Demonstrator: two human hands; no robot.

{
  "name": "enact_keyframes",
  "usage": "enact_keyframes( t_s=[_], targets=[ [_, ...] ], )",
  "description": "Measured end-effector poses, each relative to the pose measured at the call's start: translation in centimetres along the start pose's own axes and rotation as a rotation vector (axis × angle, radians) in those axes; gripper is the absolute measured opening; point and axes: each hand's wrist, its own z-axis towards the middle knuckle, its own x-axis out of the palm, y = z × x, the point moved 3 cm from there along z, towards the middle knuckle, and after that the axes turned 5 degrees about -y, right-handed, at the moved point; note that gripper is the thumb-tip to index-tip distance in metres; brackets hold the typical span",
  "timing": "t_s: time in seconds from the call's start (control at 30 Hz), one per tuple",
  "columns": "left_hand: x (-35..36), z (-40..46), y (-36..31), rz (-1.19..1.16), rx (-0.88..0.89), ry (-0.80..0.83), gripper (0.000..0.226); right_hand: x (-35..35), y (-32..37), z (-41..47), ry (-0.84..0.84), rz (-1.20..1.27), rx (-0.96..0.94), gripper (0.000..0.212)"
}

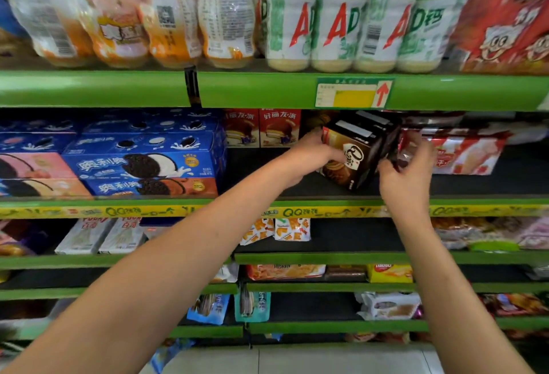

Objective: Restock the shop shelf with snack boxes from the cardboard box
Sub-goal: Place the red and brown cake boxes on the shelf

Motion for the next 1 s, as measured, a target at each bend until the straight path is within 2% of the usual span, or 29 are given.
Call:
enact_keyframes(
  t_s=[0.07,0.13,0.23,0.4,0.57,0.73,0.83,0.9,1.0],
  targets=[
    [0.7,0.1,0.0,-0.083,-0.048,0.045,0.052,0.4,0.3,1.1,0.085,-0.022,0.008,0.076],
    [0.8,0.0,0.0,-0.148,-0.063,0.086,0.052,0.7,0.7,2.2,0.175,-0.056,-0.016,0.083],
    [0.3,-0.1,0.3,-0.137,-0.059,0.121,0.058,0.8,1.0,3.4,0.285,-0.134,-0.039,0.077],
    [-1.7,-1.2,0.2,-0.101,-0.051,0.164,0.057,1.3,1.4,4.4,0.324,-0.126,-0.077,0.062],
    [-5.6,-3.2,1.8,-0.062,-0.079,0.053,0.070,2.1,1.3,4.5,0.335,0.038,-0.034,0.053],
    [-9.7,-5.3,3.9,-0.145,-0.103,-0.097,0.061,2.6,0.0,3.9,0.386,0.386,0.106,0.067],
    [-10.4,-5.9,4.4,-0.174,-0.102,-0.127,0.056,3.5,0.0,3.5,0.457,0.545,0.144,0.066],
    [-10.2,-6.2,4.6,-0.190,-0.112,-0.141,0.054,3.8,0.2,3.1,0.522,0.553,0.137,0.065],
    [-9.6,-6.4,4.7,-0.198,-0.119,-0.152,0.059,3.7,-0.3,2.5,0.638,0.460,0.174,0.076]
  ],
)
